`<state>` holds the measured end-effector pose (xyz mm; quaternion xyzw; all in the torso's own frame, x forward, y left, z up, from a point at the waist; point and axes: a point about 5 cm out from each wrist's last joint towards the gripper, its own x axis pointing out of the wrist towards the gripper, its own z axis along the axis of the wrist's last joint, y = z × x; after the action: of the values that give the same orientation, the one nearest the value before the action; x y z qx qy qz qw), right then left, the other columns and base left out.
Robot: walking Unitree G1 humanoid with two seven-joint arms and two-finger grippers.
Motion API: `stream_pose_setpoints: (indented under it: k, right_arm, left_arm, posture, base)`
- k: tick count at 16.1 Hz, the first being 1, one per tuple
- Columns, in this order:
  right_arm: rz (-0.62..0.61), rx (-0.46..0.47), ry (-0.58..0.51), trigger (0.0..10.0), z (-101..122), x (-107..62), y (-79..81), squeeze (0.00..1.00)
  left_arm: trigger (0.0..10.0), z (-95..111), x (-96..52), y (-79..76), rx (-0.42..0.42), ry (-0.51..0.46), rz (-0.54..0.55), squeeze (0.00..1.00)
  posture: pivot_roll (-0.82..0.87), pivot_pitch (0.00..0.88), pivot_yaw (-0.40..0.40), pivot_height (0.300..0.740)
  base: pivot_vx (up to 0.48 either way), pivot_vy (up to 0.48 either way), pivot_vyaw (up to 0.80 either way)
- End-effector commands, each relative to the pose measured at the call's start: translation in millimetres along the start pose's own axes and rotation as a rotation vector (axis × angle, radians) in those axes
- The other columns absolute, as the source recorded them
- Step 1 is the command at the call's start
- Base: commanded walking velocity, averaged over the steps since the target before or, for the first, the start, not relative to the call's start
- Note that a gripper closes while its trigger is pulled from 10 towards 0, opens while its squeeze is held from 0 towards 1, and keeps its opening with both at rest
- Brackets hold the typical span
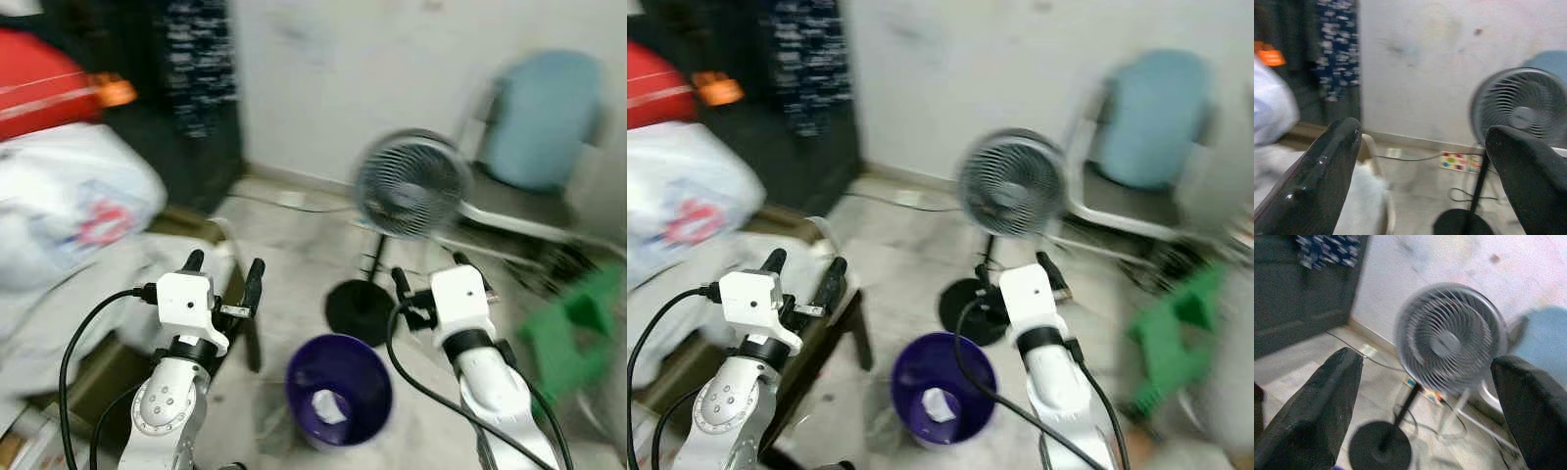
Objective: Clean up the room
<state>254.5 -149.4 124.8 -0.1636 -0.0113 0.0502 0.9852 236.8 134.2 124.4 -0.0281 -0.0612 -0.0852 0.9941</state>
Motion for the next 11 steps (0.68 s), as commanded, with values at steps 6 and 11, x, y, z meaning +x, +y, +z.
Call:
stream_pose_setpoints:
  k: [6, 11]
  right_arm:
    - [0.021, 0.0, -0.025, 10.0, 3, 10.3, 1.2, 0.0]
    - [0.025, -0.004, -0.034, 10.0, 5, 16.4, 0.4, 0.0]
  left_arm:
    - [10.0, 5, 6.6, -2.4, 0.007, -0.027, -0.018, 0.0]
    - [10.0, 5, 5.2, -4.1, 0.01, -0.018, -0.029, 0.0]
  posture:
    - [-0.11, 0.025, -0.039, 0.74]
    - [-0.1, 0.039, -0.048, 0.74]
  base:
    - [0.0, 0.0, 0.8]
    - [0.0, 0.0, 0.8]
